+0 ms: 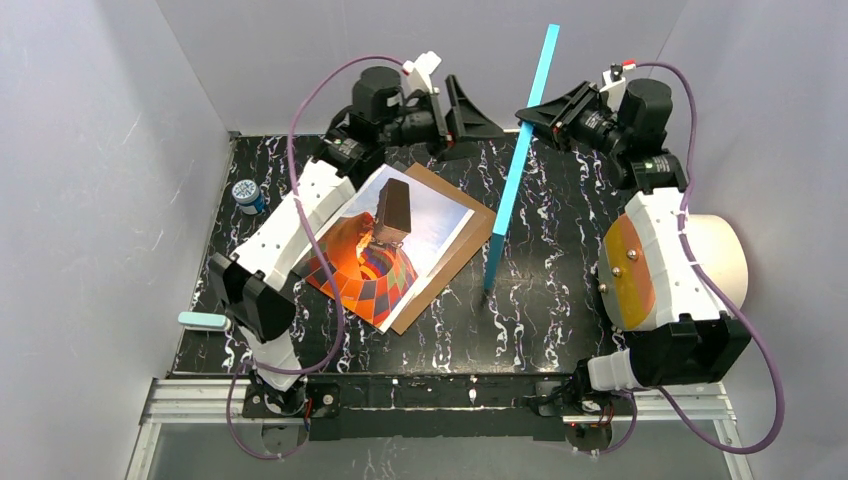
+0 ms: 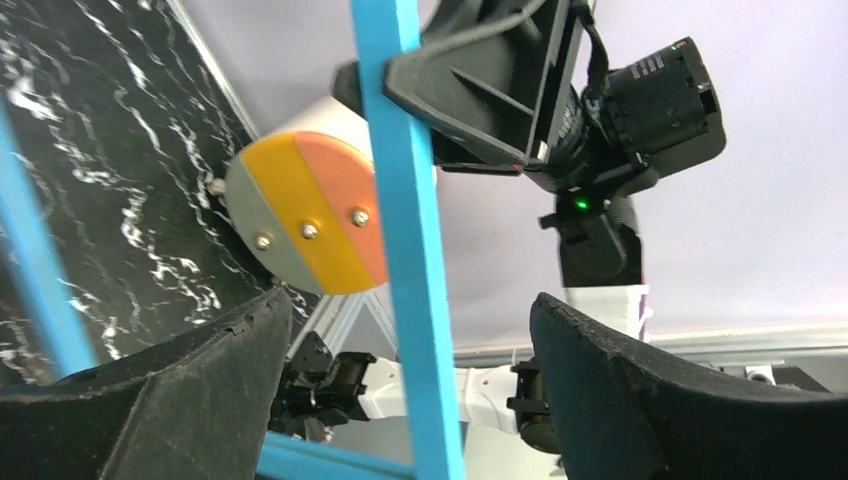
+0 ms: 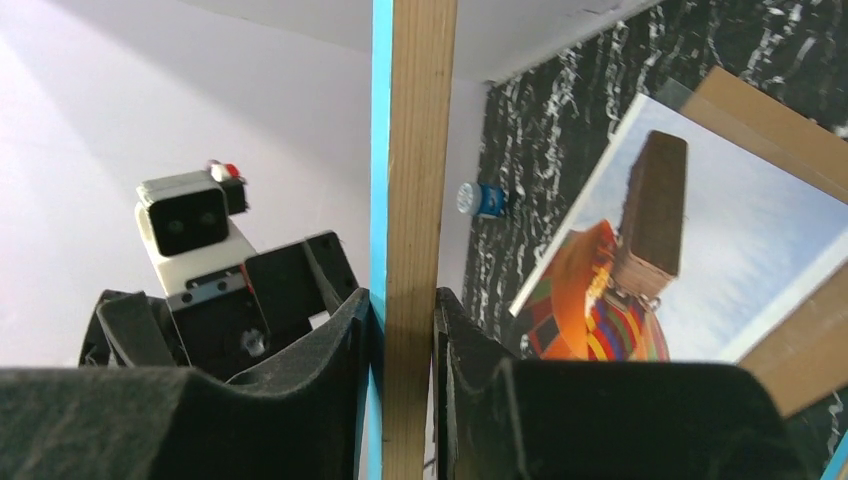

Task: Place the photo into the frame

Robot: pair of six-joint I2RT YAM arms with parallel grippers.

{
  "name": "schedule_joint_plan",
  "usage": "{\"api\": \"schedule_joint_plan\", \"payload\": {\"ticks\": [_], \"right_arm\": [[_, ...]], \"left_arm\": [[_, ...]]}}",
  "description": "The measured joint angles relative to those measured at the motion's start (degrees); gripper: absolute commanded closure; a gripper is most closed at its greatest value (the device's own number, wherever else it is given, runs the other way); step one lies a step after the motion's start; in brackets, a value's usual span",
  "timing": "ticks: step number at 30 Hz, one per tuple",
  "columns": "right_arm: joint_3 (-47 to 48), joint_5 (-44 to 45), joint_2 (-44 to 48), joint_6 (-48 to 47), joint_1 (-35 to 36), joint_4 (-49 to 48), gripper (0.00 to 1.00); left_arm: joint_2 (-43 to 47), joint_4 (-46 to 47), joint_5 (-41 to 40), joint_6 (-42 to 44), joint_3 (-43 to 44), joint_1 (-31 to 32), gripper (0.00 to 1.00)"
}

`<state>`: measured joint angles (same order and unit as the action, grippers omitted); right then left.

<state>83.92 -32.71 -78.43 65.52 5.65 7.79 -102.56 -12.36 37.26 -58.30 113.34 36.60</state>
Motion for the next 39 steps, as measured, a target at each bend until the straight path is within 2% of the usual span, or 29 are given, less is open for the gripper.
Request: {"api": "schedule_joint_plan", "payload": {"ticks": [2,7,13,19,24,29,31,35,39], "right_arm": [[5.4,0.1,-1.6,-3.6,0.0,9.1,0.95],[12.1,3.3,-5.3,-11.2,0.0,25.2,0.95],[13.1,8.3,-10.9,-19.5,0.0,36.5,0.94],[12.6,11.4,-15.4,-24.2,2.8,35.6,0.93],[12.6,14.5,-21.0,-25.4,7.7,33.5,0.93],[11.6,16.4,-26.9,-25.2,12.2,29.8,0.93],[10.9,16.8,-27.6,-24.9,12.9,28.5,0.93],[8.2,17.5,-26.7,-23.3,13.1,25.0,0.93],[1.6,17.4,-22.7,-21.2,12.7,19.5,0.93]], "left_arm": [[1.5,-0.4,-0.1,1.6,-1.3,-2.2,0.11],[3.6,-3.1,-0.8,5.5,-4.4,-6.7,0.11],[3.7,-11.3,-5.2,12.5,-5.7,-9.6,0.10],[3.2,-20.1,-13.3,20.8,-6.7,-11.9,0.10],[2.3,-22.5,-18.1,25.5,-13.2,-13.5,0.14],[0.3,-20.5,-15.2,27.2,-21.6,-13.3,0.20],[0.1,-18.3,-13.7,27.2,-26.1,-12.2,0.25],[-1.0,-11.9,-10.3,25.2,-33.5,-7.2,0.33],[-5.4,-6.2,-7.2,23.7,-34.2,-2.0,0.33]]}}
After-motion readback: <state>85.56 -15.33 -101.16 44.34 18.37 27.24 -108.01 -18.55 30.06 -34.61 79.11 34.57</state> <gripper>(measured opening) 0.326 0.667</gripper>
